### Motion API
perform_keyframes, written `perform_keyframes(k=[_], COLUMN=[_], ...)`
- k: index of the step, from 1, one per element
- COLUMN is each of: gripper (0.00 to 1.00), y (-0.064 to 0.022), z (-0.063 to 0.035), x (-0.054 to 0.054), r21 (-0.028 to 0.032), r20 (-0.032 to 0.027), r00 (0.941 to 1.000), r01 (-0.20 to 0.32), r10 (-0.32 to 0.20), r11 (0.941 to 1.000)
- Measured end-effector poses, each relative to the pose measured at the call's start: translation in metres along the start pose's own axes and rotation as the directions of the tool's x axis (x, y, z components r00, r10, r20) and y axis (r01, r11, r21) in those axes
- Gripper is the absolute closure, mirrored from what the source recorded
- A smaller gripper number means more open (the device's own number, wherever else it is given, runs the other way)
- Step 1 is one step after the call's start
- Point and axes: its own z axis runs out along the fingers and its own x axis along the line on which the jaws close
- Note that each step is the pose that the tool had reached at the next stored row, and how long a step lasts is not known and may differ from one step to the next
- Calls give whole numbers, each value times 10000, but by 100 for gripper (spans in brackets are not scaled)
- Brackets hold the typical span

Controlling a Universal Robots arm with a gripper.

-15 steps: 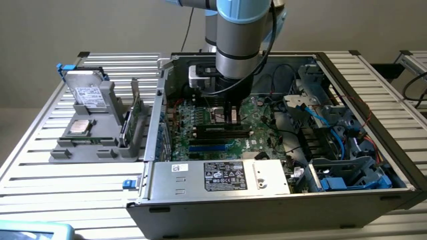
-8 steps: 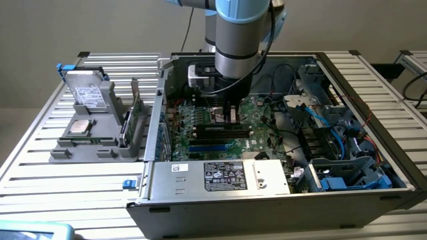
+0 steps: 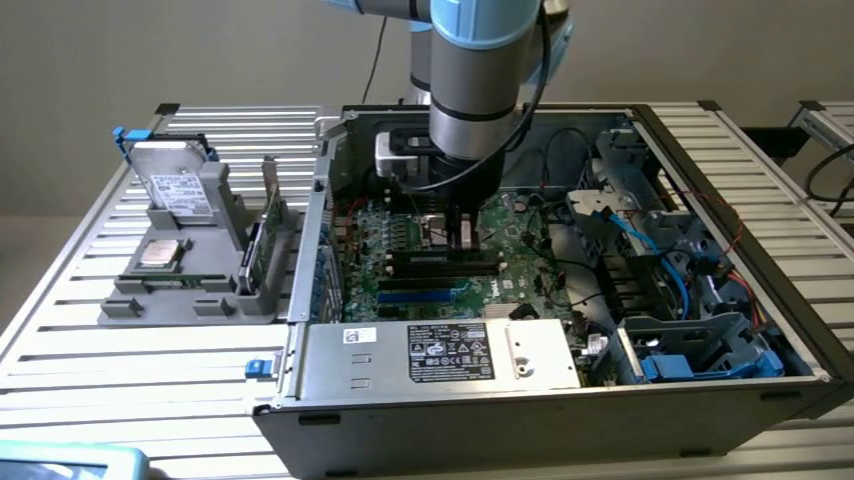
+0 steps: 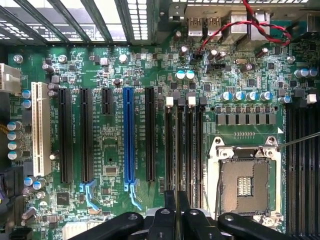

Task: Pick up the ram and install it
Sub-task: 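Insert the ram into the slot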

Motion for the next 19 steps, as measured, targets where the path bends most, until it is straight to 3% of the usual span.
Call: perform_keyframes(k=[19], gripper=[86], y=[-7], z=[36], x=[12], r21=[0], r20=[5], r00=[10000], r01=[0], r10=[0], r11=[10000])
